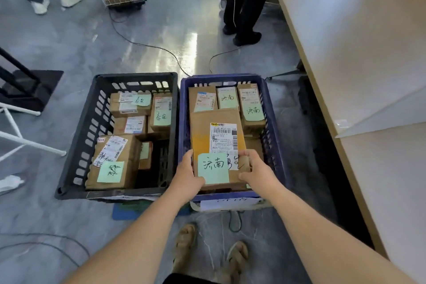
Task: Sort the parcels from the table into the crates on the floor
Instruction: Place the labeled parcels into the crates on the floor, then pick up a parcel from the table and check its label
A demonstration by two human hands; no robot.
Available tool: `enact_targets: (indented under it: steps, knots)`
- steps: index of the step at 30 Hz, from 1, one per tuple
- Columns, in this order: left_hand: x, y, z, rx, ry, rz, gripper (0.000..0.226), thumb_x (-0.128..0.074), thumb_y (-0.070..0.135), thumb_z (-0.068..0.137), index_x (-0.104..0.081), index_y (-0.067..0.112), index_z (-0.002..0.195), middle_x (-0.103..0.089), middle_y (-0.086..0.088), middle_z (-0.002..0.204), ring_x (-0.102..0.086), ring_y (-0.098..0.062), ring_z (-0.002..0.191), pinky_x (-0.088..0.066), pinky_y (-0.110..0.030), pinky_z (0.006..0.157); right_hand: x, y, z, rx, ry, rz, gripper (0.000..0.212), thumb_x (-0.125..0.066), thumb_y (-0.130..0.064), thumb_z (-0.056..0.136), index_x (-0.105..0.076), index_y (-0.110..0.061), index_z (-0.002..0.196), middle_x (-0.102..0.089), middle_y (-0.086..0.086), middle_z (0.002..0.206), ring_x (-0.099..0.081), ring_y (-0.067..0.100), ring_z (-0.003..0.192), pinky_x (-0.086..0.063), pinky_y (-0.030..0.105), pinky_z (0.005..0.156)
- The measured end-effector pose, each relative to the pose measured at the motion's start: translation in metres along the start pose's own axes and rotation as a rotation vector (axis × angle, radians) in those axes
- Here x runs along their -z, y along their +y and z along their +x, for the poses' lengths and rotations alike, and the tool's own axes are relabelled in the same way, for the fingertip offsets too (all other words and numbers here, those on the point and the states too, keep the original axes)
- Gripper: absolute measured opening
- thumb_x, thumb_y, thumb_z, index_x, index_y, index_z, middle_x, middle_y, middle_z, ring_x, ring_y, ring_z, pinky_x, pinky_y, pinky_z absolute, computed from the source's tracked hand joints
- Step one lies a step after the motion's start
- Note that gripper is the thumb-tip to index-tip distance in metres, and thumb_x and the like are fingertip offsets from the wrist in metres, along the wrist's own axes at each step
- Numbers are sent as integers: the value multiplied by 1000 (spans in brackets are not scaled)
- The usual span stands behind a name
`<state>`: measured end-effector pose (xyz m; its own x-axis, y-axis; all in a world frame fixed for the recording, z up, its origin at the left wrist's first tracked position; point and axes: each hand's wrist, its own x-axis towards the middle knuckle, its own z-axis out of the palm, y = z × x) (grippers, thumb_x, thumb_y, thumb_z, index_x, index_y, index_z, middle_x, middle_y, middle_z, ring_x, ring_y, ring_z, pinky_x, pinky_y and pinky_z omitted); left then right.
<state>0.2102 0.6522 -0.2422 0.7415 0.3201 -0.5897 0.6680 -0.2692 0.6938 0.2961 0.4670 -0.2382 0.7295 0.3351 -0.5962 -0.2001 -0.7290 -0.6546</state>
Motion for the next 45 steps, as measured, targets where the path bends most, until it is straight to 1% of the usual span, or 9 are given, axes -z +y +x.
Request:
enact_targets:
  steps: [8,13,17,20,23,25,28,35,45]
  knots:
    - [-21,-38,53,87,-91,168,87,-50,3,89,2,33,152,-29,-1,144,-44,-15,103,-49,-34,87,-34,32,47,-126,-15,-20,56,-56,-4,88,-41,-45,123,-65,5,109,-65,24,90,-53,34,71]
    - [-21,-50,71,103,-65,273,77,-44,1,90,-4,23,151,-34,-5,144,-49,-22,112,-50,-40,89,-55,38,78,-118,-47,-3,56,-57,-3,88,-39,-48,116,-61,9,114,-53,15,60,-41,24,47]
    - [-25,-42,75,130,-56,534,64,-41,1,91,-15,8,149,-16,-6,154,-44,-24,123,-44,-32,87,-72,38,99,-135,-26,-4,59,-57,-4,89,-37,-53,114,-53,-8,94,-62,17,71,-47,24,50]
    - [-29,-32,74,91,-26,738,37,-42,4,90,-44,8,127,-29,-4,145,-38,-23,122,-41,-31,81,-78,41,109,-170,-22,-19,60,-53,-1,90,-39,-51,119,-57,-3,89,-53,15,57,-40,22,40]
    - [-27,-34,75,18,-3,802,45,-41,8,92,-40,12,137,-35,-4,141,-33,-23,126,-39,-31,92,-74,41,110,-166,-64,-82,61,-49,1,90,-37,-49,124,-60,1,85,-49,14,55,-37,23,39]
    - [-23,-33,76,7,-6,768,53,-39,11,95,-29,13,147,-32,-4,146,-30,-23,130,-37,-32,97,-69,35,108,-139,-99,-127,62,-47,2,89,-37,-44,130,-59,1,107,-55,15,65,-41,22,47]
    - [-15,-28,74,-37,-20,757,56,-37,17,98,-19,16,151,-21,-4,155,-25,-24,136,-34,-34,103,-61,19,98,-54,-57,-234,59,-48,-1,89,-39,-31,138,-31,1,147,-52,23,113,-50,32,83]
    - [-3,2,55,-185,-13,809,67,-40,28,99,-2,20,154,5,-7,162,-2,-26,147,-15,-39,117,-47,-14,50,-34,149,-382,50,-46,-7,91,-41,-20,139,-31,-1,149,-35,17,131,-42,33,98]
    - [-15,40,10,-568,-160,957,63,-36,31,100,-6,16,154,6,-9,161,4,-26,148,-3,-40,119,-22,-21,-41,-165,413,-421,45,-50,-14,93,-41,-20,136,-35,1,144,-35,23,130,-43,36,94]
